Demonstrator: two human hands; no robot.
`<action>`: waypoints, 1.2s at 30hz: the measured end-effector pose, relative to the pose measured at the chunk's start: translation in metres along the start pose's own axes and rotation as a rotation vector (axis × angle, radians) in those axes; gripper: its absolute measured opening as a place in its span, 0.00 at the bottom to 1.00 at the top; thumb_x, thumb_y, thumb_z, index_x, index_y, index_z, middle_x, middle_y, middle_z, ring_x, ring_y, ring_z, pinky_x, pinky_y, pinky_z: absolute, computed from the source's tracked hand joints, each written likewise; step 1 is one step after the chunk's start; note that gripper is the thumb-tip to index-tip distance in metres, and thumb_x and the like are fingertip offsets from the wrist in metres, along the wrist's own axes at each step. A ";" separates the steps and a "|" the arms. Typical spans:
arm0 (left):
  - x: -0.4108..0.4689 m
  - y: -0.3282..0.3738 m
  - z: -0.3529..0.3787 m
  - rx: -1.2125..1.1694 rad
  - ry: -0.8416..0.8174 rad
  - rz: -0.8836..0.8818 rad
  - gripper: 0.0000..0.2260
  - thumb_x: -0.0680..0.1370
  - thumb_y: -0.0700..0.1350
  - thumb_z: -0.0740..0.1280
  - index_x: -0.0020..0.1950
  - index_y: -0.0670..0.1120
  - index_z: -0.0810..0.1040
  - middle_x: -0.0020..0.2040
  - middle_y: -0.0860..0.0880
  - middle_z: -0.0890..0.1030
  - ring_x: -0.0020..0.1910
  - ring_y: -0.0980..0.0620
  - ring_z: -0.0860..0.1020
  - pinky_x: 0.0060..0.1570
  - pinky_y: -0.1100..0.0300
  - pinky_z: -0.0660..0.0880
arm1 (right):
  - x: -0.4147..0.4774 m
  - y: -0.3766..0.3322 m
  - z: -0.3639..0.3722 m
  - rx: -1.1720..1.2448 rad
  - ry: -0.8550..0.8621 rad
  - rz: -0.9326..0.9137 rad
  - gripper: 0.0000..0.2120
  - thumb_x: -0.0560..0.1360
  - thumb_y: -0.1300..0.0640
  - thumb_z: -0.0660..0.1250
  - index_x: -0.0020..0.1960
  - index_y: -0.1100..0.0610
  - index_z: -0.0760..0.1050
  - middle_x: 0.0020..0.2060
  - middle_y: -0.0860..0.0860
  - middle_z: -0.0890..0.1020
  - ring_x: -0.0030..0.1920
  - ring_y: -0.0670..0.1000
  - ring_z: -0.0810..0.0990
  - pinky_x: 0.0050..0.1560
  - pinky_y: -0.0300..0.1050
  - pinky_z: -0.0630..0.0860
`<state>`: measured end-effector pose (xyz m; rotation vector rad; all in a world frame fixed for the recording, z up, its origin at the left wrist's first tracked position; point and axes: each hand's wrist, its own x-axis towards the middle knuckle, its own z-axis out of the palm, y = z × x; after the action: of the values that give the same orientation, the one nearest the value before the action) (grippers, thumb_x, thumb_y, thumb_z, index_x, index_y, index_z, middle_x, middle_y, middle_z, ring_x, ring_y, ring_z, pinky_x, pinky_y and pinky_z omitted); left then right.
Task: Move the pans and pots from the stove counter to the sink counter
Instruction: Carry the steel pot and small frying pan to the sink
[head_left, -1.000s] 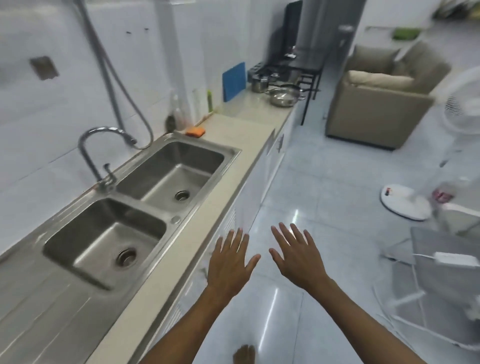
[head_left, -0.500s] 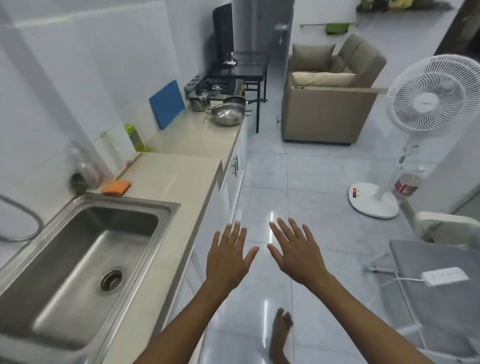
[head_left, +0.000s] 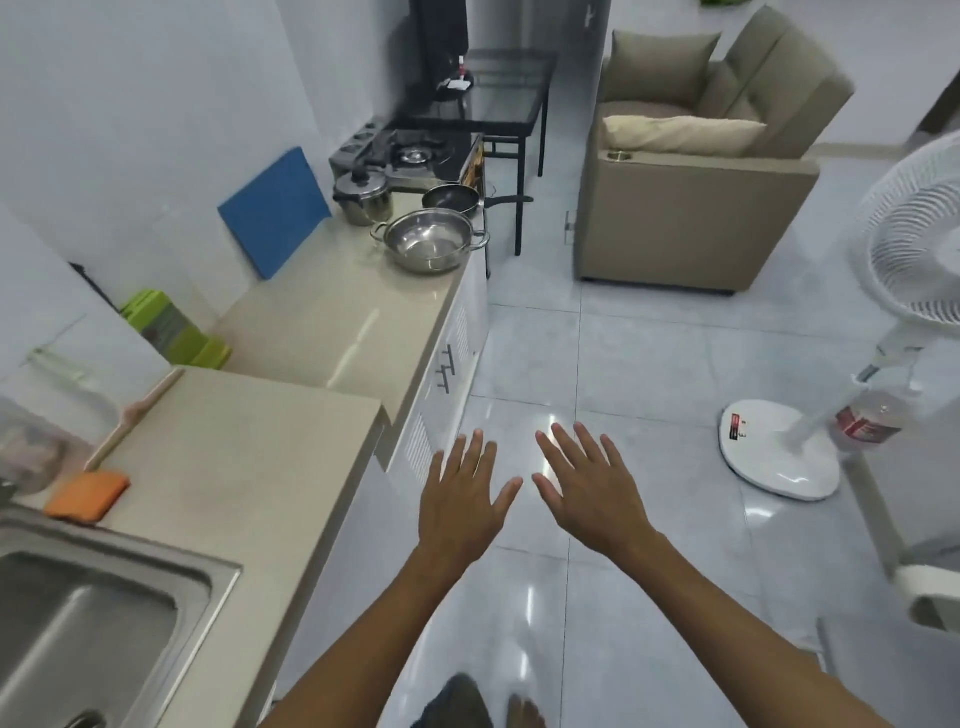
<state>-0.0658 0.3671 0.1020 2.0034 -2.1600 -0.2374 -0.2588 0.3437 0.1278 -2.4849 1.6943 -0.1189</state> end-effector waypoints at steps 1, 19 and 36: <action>0.019 0.003 0.002 -0.007 0.006 -0.001 0.35 0.81 0.69 0.47 0.82 0.50 0.63 0.83 0.48 0.60 0.83 0.47 0.56 0.80 0.46 0.47 | 0.017 0.011 -0.002 -0.003 0.010 -0.009 0.33 0.81 0.38 0.44 0.79 0.52 0.64 0.77 0.54 0.68 0.78 0.60 0.64 0.76 0.64 0.62; 0.489 0.000 0.032 -0.086 0.035 -0.173 0.34 0.82 0.68 0.45 0.82 0.50 0.60 0.84 0.50 0.58 0.83 0.51 0.53 0.80 0.51 0.43 | 0.456 0.239 -0.036 -0.039 0.016 -0.021 0.28 0.83 0.42 0.54 0.79 0.54 0.64 0.76 0.55 0.70 0.77 0.60 0.65 0.75 0.60 0.63; 0.763 -0.061 0.073 -0.392 0.038 -1.080 0.32 0.81 0.67 0.53 0.65 0.43 0.78 0.58 0.42 0.86 0.61 0.41 0.82 0.61 0.50 0.75 | 0.894 0.326 -0.014 -0.046 -0.209 -0.431 0.25 0.84 0.46 0.55 0.77 0.57 0.66 0.72 0.56 0.75 0.70 0.58 0.74 0.65 0.56 0.74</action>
<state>-0.0796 -0.3987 0.0374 2.6133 -0.7073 -0.6724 -0.2335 -0.6062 0.0842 -2.7442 1.0791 0.1362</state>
